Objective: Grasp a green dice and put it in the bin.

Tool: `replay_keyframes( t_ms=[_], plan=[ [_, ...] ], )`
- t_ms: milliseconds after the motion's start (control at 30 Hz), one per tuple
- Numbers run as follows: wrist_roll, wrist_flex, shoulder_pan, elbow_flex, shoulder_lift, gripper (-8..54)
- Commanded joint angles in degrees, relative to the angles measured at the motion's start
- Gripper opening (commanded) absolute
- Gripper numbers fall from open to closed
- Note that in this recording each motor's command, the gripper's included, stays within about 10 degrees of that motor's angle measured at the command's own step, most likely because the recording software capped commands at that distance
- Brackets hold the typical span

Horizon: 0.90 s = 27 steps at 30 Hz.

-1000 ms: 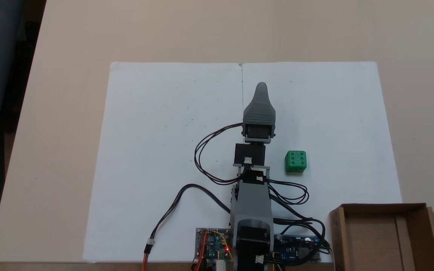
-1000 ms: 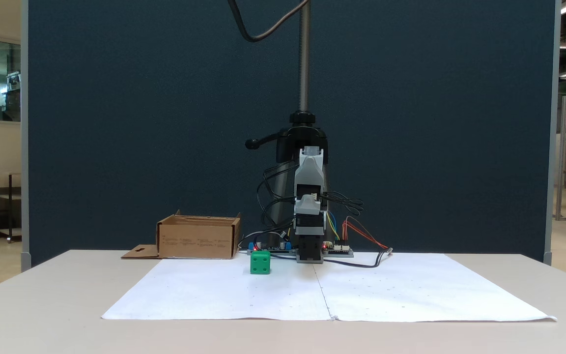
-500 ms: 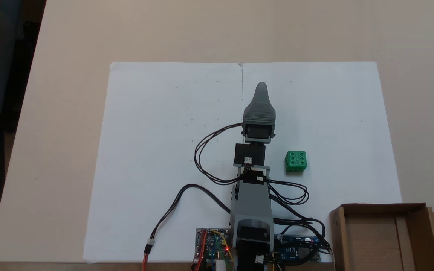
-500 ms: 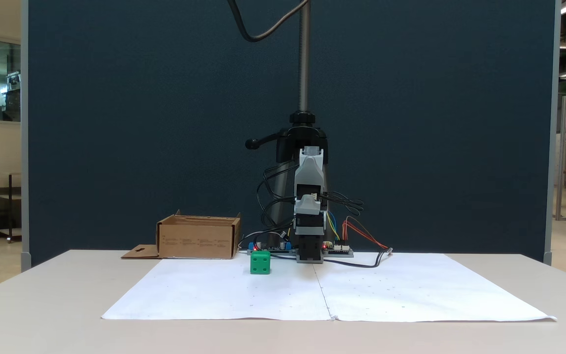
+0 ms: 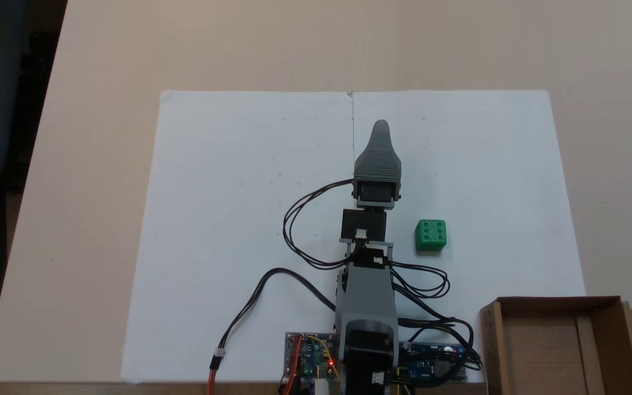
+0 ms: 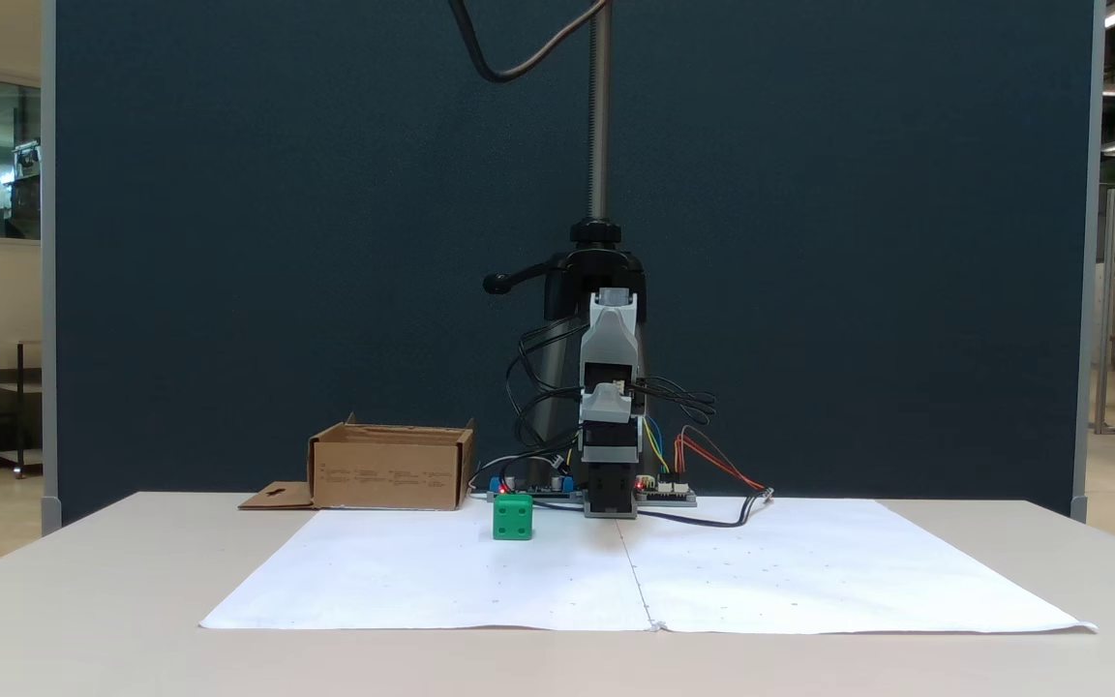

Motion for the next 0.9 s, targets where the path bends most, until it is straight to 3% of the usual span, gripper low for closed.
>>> replay_keyframes(
  t_ms=[0, 200, 867],
  plan=[
    [0.09, 0.35, 0.35, 3.6, 6.33, 43.9],
    [0.0, 6.77, 0.0, 0.62, 6.24, 43.9],
    [0.0, 85.41, 4.92, -49.57, 5.98, 43.9]
  ],
)
